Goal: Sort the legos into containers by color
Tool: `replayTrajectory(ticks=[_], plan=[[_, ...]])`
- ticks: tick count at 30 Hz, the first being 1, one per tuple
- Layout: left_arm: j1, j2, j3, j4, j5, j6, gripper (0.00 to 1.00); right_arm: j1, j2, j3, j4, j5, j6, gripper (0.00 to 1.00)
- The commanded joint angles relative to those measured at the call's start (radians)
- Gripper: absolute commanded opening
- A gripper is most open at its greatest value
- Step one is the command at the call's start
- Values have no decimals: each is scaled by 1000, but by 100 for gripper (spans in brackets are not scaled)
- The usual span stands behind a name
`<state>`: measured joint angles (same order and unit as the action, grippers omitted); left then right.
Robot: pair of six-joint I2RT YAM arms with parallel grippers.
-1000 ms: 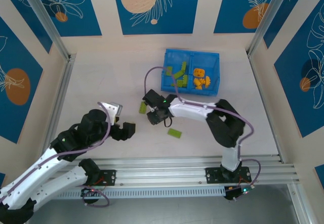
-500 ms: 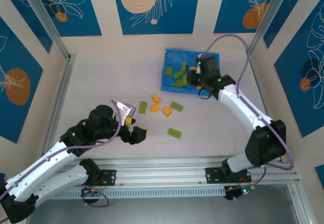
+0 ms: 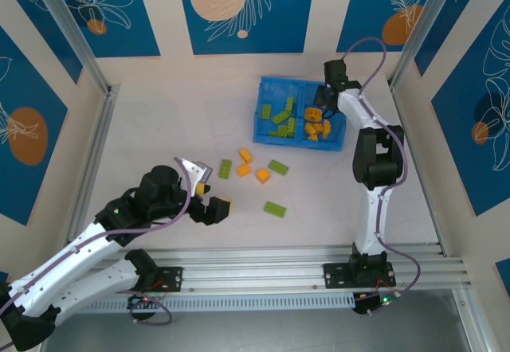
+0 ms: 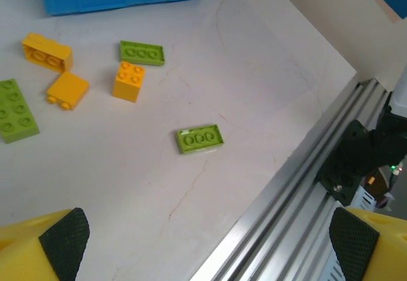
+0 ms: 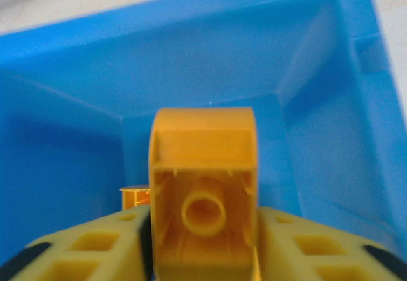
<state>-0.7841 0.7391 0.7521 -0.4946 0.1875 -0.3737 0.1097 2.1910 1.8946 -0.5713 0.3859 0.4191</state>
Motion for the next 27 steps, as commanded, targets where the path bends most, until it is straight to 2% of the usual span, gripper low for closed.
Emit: replayTrajectory(ticks=[1, 8, 11, 14, 16, 19, 23, 26, 27], plan=[[-6, 11, -8, -10, -61, -30, 100, 5, -19, 64, -73, 5, 17, 52], [-7, 62, 3, 5, -121, -107, 100, 32, -170, 21, -95, -59, 41, 53], [-8, 94, -4, 66, -124, -163, 100, 53, -321, -89, -69, -129, 67, 53], [-15, 153, -3, 143, -59, -190, 99, 73, -511, -244, -31, -272, 86, 56], [-41, 213, 19, 149, -60, -196, 98, 90, -662, -380, 0, -365, 95, 61], [-114, 306, 58, 135, -136, -198, 97, 116, -875, -572, 2, -437, 112, 70], [-219, 478, 125, 140, -240, -200, 96, 136, -1127, -753, -103, -453, 144, 81], [-290, 663, 232, 105, -313, -198, 97, 139, -1296, -860, -220, -451, 156, 99], [-307, 715, 265, 93, -330, -197, 98, 139, -1329, -878, -262, -450, 152, 100]])
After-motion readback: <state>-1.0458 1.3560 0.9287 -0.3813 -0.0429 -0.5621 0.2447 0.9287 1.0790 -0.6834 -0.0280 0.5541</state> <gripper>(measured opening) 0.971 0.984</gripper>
